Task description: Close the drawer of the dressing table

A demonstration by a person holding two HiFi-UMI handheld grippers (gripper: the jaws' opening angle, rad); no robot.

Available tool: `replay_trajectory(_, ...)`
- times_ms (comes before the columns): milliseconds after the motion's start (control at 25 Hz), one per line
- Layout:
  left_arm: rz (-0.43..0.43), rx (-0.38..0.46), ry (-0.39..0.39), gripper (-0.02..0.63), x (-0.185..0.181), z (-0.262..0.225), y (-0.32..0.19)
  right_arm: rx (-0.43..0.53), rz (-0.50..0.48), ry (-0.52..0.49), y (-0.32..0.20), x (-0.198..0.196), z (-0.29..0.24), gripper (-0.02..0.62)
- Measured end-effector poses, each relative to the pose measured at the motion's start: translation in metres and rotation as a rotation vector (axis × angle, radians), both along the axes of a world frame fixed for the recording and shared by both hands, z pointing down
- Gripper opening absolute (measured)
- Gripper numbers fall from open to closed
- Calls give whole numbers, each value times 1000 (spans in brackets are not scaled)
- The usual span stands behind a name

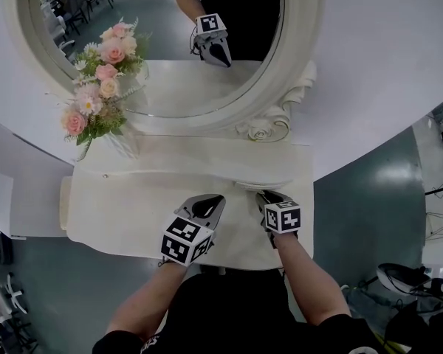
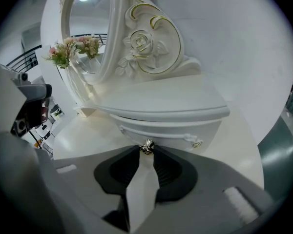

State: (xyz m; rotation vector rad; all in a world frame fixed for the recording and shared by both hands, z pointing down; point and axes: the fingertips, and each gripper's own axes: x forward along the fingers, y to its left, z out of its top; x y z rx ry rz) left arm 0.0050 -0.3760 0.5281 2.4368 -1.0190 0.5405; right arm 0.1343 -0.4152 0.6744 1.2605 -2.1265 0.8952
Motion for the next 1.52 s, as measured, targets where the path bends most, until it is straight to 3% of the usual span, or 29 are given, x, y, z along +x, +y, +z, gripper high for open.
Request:
replay_trajectory(720,-33,-18,26,8,-11,1,-4,9,2,-10,-26,-2,1,100)
replay_trajectory(1080,-20,-11,32,8,-21,-5,17,15,68,-4,-17,1,2,133)
replay_trajectory(1520,42,47,43,8,-43,-27,64,171,145,-36,41,5,-58,110)
